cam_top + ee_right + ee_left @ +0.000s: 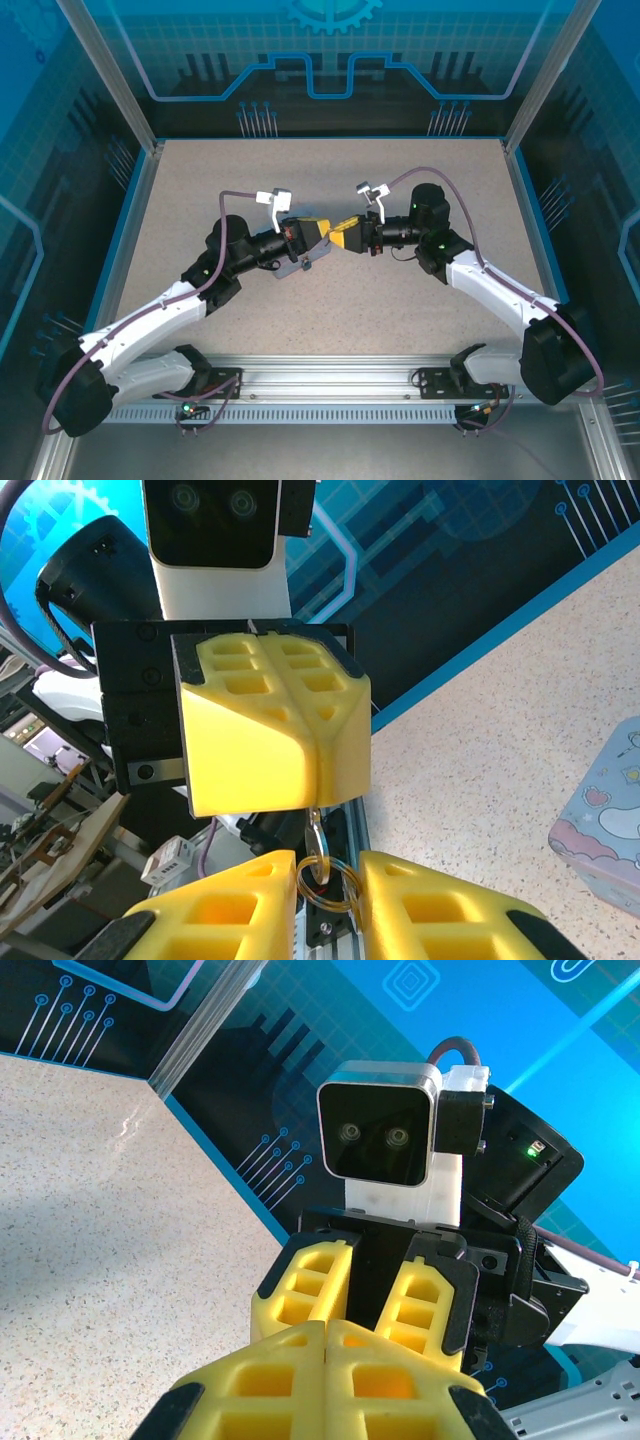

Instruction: Unlock the padlock with the key

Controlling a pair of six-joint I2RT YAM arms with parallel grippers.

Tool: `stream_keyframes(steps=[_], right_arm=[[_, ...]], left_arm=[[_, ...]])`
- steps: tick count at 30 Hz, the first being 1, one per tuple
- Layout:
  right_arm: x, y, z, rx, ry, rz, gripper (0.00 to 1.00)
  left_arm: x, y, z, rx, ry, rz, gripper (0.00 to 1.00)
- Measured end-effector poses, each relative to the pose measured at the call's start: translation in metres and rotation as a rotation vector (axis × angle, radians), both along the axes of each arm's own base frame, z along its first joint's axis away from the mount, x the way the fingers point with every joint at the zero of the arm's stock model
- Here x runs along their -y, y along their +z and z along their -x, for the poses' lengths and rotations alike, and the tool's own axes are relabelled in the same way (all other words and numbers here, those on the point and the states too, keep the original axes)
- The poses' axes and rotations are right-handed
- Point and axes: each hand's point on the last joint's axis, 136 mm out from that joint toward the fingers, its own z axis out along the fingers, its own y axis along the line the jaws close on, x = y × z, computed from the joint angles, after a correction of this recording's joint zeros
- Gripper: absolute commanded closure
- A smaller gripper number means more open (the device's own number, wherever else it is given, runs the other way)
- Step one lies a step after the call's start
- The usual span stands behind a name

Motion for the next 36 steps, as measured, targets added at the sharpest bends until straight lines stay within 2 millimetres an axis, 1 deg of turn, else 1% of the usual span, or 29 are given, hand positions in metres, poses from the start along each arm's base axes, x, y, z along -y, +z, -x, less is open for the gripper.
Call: stream_keyframes(steps=[12, 19, 22, 23, 25, 27, 30, 33, 36], right_arm=[[0.000, 0.002, -0.001, -0.014, -0.001, -0.006, 0.83], [-0.001, 0.001, -0.001, -0.023, -0.001, -0.008, 0.93], [-0.001, 0.001, -0.001, -0.019, -0.003, -0.007, 0.96], [-0.001, 0.001, -0.002, -0.019, -0.006, -0.005, 0.96], [-0.001, -0.001, -0.002, -0.019, -0.008, 0.000, 0.97], [0.000, -0.005, -0.004, -0.020, -0.019, 0.012, 0.97], [0.001, -0.016, -0.006, -0.033, -0.040, 0.052, 0.97], [0.005, -0.034, -0.010, -0.051, -0.074, 0.119, 0.97], [0.012, -0.055, -0.015, -0.062, -0.119, 0.204, 0.97]], left_arm=[[0.000, 0.002, 0.000, 0.006, 0.001, 0.004, 1.00], [0.000, 0.002, 0.000, 0.005, 0.003, 0.004, 1.00], [-0.001, 0.002, -0.001, 0.005, 0.010, 0.004, 0.93], [-0.001, 0.001, -0.002, 0.005, 0.012, 0.004, 0.88], [-0.002, 0.000, -0.002, 0.001, 0.017, -0.001, 0.76], [-0.004, -0.001, -0.002, -0.005, 0.028, -0.009, 0.59], [-0.012, 0.005, 0.001, 0.017, 0.061, -0.015, 0.46], [-0.027, 0.016, 0.006, 0.045, 0.117, -0.005, 0.42], [-0.046, 0.016, 0.012, 0.045, 0.185, -0.002, 0.41]])
